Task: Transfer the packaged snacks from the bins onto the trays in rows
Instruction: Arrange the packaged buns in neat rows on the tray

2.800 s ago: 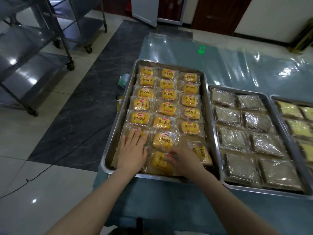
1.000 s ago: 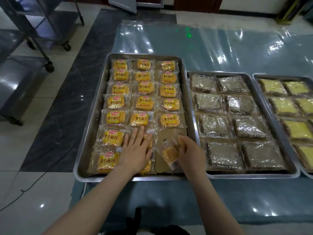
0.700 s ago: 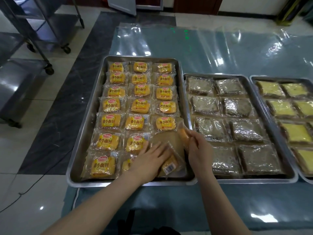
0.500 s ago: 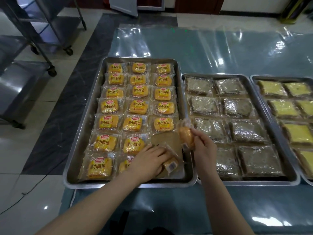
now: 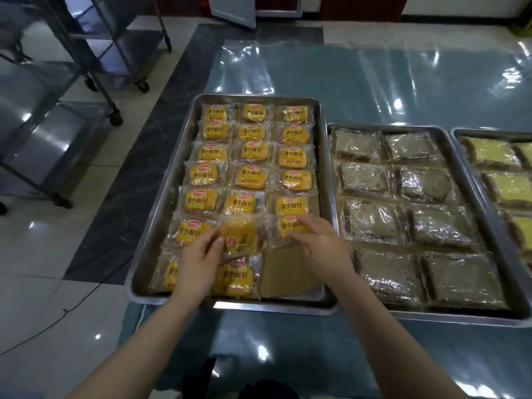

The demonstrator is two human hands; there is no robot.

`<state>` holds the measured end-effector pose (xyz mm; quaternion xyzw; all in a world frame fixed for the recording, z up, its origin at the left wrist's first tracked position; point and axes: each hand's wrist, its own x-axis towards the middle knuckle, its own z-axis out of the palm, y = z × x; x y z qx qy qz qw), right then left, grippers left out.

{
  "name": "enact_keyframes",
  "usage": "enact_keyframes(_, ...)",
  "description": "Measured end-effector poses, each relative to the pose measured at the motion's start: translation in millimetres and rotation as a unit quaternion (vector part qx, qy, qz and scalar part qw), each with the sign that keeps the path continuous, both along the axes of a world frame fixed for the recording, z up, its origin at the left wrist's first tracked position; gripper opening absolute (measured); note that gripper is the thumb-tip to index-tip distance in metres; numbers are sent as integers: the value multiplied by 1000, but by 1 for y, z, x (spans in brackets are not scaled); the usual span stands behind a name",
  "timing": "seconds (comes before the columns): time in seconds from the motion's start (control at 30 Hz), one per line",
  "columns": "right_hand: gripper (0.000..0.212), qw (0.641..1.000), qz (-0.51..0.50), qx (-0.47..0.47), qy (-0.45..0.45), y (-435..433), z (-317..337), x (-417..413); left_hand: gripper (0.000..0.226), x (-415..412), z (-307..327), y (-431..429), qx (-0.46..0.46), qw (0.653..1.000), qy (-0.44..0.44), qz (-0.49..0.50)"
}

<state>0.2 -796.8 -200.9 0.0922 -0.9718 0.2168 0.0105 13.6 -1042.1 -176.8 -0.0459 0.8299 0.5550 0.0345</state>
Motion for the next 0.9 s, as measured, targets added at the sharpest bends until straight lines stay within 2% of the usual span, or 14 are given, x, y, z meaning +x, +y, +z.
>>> enact_keyframes(0.07,57,991,46,104,-74,0,-7,3,25,2,1,-5,8,1000,-2,30)
enact_keyframes(0.1,59,987,51,123,-87,0,-11,5,23,3,0,-8,4,999,-7,47)
enact_keyframes(0.33,42,989,-7,118,-83,-13,-14,15,22,10,-2,-21,9,997,-28,73)
enact_keyframes(0.43,33,992,-34,111,-38,-19,-8,16,24,11,-1,-21,10,997,-55,59)
enact_keyframes(0.5,27,997,-72,26,-9,-27,-1,19,25,11,1,-18,18,997,-59,49)
enact_keyframes(0.53,26,995,-80,-56,-35,-33,4,21,26,12,2,-14,32,997,-56,46)
enact_keyframes(0.57,27,981,-78,-153,-95,-40,11,23,26,13,3,-11,46,997,-56,41)
enact_keyframes(0.63,27,915,-54,-326,-230,-58,23,28,24,15,4,-3,75,995,-69,22)
enact_keyframes(0.67,24,893,-49,-366,-257,-65,24,30,21,16,5,0,90,993,-81,11)
enact_keyframes(0.77,19,869,-93,-423,-238,-70,23,32,13,19,4,5,90,992,-91,-13)
enact_keyframes(0.9,26,824,-159,-503,-207,-49,21,34,25,20,4,2,64,993,-82,-50)
